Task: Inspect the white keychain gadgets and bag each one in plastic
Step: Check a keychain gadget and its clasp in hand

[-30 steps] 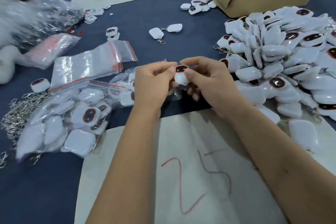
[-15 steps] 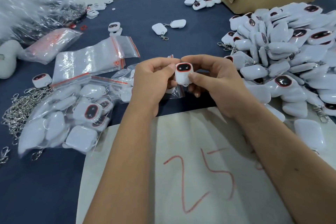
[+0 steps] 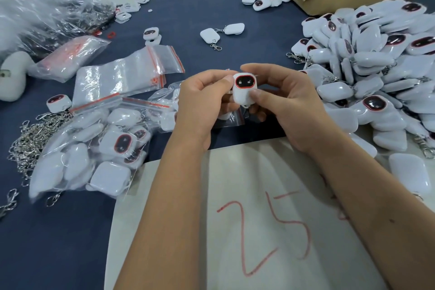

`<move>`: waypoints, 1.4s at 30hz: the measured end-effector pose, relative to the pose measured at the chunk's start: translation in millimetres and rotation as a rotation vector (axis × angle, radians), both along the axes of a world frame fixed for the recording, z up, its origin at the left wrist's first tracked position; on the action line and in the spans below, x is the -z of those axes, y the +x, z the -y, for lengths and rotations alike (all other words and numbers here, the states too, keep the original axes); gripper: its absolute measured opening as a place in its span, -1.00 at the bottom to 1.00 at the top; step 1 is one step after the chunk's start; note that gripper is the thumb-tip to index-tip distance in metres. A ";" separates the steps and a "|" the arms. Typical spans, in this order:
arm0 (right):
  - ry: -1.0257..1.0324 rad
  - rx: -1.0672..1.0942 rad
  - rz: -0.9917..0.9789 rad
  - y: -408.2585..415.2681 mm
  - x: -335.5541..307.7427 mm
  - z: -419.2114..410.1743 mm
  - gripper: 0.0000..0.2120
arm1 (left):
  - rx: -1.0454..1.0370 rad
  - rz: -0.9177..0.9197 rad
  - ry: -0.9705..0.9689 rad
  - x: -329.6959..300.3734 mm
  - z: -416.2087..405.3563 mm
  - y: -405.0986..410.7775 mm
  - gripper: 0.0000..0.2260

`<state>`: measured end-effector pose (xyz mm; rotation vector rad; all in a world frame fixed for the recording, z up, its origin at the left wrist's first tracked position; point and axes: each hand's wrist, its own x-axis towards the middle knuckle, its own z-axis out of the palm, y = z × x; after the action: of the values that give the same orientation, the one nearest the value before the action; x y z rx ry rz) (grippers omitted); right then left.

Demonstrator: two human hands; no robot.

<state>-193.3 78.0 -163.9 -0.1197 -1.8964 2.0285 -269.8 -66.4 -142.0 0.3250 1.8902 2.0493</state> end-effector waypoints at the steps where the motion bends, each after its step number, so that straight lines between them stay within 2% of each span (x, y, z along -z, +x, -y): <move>1: 0.015 0.007 -0.008 0.0 0.2 0.6 -0.68 | 0.012 -0.001 0.006 -0.6 0.3 0.1 -0.81; 14: 0.064 0.022 -0.062 -1.5 1.1 0.2 -0.64 | 0.053 0.029 0.045 -2.7 2.2 0.4 -0.83; 17: 0.067 0.026 -0.054 -1.5 0.8 0.2 -0.63 | 0.061 -0.011 0.021 -0.8 2.6 0.7 -0.90; 25: 0.083 0.062 -0.027 -0.6 -0.2 1.9 -0.66 | 0.000 -0.151 -0.089 3.0 -1.8 0.8 -0.94; 42: 0.086 0.080 -0.018 -0.9 1.4 2.0 -0.68 | -0.044 -0.215 -0.111 4.4 -6.7 1.3 -0.91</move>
<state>-194.1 76.1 -165.3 -0.1525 -1.9323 1.8870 -268.5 -59.8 -146.4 0.4973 2.1453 1.9953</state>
